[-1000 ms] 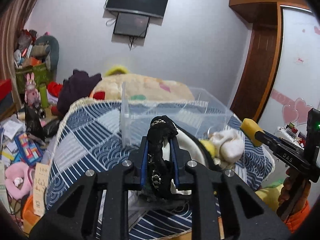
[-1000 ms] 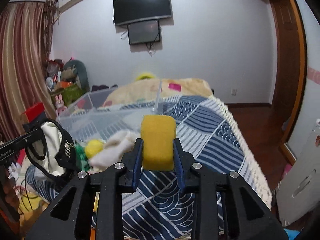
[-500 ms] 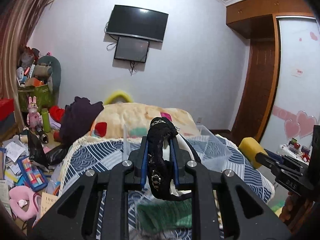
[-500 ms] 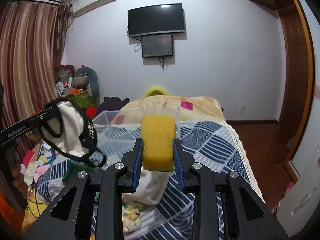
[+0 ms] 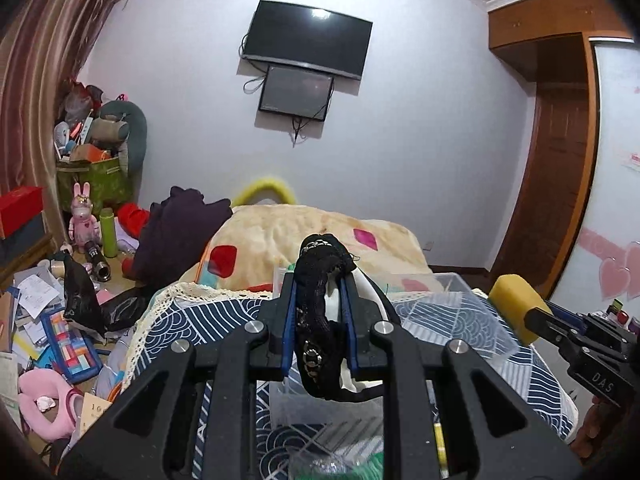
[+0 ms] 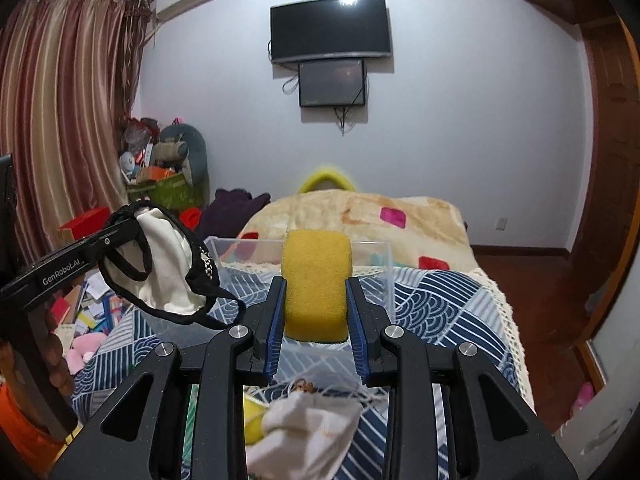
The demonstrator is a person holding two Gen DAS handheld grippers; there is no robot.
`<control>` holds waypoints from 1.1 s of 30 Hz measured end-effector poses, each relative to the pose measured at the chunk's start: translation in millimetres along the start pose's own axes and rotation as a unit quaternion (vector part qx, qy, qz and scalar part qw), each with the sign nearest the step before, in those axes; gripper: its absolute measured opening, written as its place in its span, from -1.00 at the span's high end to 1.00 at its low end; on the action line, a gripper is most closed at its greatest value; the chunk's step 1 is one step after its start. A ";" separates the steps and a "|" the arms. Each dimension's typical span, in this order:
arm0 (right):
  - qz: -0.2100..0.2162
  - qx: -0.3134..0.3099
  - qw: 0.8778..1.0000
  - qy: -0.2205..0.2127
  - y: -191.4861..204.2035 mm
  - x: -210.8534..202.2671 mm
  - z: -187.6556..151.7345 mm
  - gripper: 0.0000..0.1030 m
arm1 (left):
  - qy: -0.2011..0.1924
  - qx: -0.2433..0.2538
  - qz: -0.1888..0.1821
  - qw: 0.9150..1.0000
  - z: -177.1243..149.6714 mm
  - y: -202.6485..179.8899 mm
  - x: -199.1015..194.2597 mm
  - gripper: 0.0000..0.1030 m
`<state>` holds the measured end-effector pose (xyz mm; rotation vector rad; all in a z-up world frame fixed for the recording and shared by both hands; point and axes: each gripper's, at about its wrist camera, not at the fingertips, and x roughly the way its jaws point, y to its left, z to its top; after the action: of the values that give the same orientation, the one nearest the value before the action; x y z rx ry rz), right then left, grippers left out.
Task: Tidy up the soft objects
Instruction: 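Drop the bra into the clear box with the left tool while the right tool drops the sponge in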
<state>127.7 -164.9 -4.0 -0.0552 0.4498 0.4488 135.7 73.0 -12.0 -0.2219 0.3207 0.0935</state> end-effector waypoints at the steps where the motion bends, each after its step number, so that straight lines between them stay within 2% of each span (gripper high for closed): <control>1: 0.001 0.000 1.000 0.005 -0.5 4.5 1.7 0.48 | 0.005 -0.001 0.003 1.000 -1.0 0.1 5.9 0.62; 6: 0.009 0.004 0.999 0.042 -4.5 32.1 3.9 0.48 | 0.037 0.014 0.011 0.999 -9.0 -2.9 34.4 0.62; 11: -0.010 -0.007 0.997 0.079 -2.1 55.5 -3.3 0.48 | 0.104 0.036 -0.019 0.994 -21.5 -11.4 62.6 0.62; 17: -0.007 -0.010 0.994 0.107 -2.0 65.5 -12.0 0.46 | 0.136 0.044 -0.027 0.989 -28.5 -13.2 70.9 0.59; 21: -0.006 -0.022 0.993 0.113 -0.1 61.8 -13.8 0.44 | 0.150 0.035 -0.030 0.988 -29.5 -10.8 71.1 0.39; 22: -0.007 -0.024 0.993 0.112 0.4 59.9 -13.9 0.39 | 0.151 0.033 -0.032 0.987 -29.1 -10.5 70.4 0.33; 25: -0.010 -0.031 0.994 0.102 3.4 51.4 -12.9 -0.05 | 0.149 0.039 -0.033 0.988 -28.4 -10.3 62.7 0.16; 26: -0.014 -0.034 0.995 0.097 3.5 49.5 -11.3 -0.10 | 0.146 0.043 -0.032 0.988 -28.0 -10.9 59.0 0.10; 30: -0.011 -0.031 0.996 0.078 1.5 33.9 -7.6 -0.10 | 0.127 0.067 -0.029 0.989 -24.4 -17.4 39.3 -0.02; 32: -0.010 -0.026 0.997 0.067 0.5 25.9 -3.8 -0.19 | 0.115 0.071 -0.030 0.990 -21.8 -20.0 28.5 -0.26; 33: -0.010 -0.025 0.998 0.060 0.5 20.8 -1.9 -0.24 | 0.111 0.072 -0.033 0.991 -20.3 -20.9 23.9 -0.31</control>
<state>143.4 -156.3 -14.7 -0.1352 0.5554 0.4383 154.8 49.4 -34.3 -0.0986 0.5399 -0.0202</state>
